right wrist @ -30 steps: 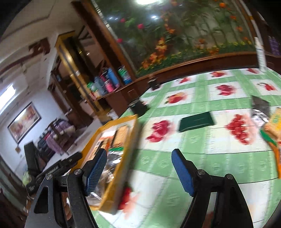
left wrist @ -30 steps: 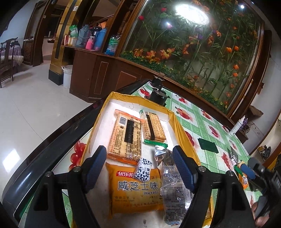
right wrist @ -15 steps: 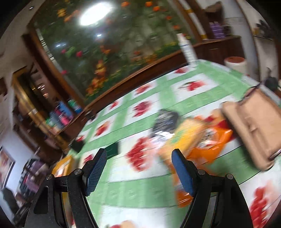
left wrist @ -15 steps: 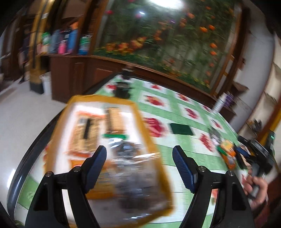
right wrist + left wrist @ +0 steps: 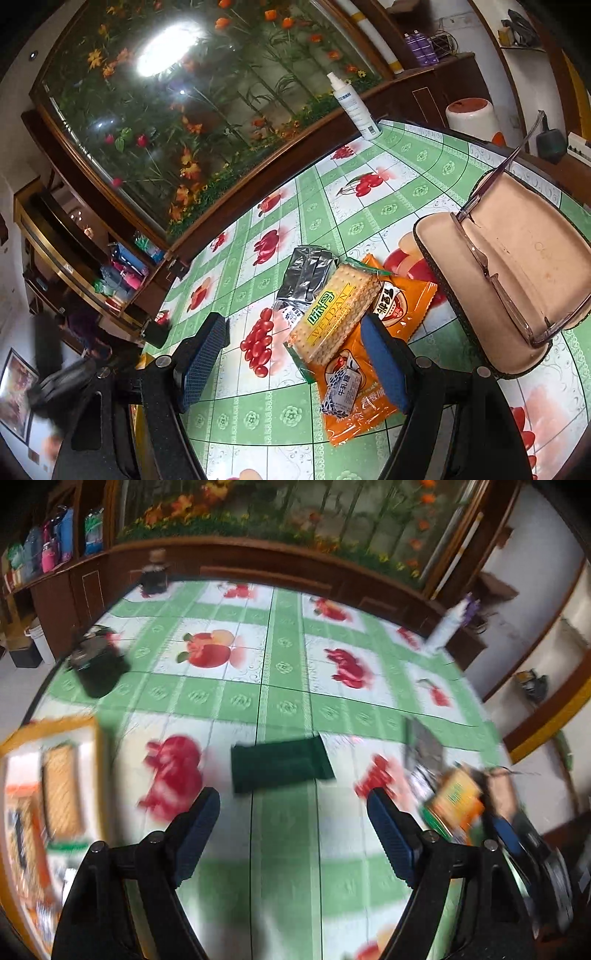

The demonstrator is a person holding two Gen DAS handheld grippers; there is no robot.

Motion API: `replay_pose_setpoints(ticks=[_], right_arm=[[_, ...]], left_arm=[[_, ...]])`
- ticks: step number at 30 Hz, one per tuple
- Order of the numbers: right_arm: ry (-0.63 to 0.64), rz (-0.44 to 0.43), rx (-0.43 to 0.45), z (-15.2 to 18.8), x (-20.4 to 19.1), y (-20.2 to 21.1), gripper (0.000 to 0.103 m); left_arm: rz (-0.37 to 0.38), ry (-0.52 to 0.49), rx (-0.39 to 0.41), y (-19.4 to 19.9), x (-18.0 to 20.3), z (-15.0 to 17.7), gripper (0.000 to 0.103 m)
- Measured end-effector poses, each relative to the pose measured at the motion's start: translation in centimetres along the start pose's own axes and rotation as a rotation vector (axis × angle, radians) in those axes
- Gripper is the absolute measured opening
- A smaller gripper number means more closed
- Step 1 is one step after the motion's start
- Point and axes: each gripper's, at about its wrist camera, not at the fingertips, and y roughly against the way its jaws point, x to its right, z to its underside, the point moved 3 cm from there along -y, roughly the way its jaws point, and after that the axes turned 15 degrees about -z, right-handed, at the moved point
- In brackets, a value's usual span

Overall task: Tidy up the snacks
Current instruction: 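Move both grippers back over the snack pile, then grasp the dark green packet with the left gripper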

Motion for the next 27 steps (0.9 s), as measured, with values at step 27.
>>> replay_pose_setpoints(ticks=[27], right_arm=[[-0.008, -0.018, -0.021, -0.1, 0.0, -0.5, 0.08]], left_arm=[[0.029, -0.154, -0.103, -3.2, 4.0, 0.5, 0.082]])
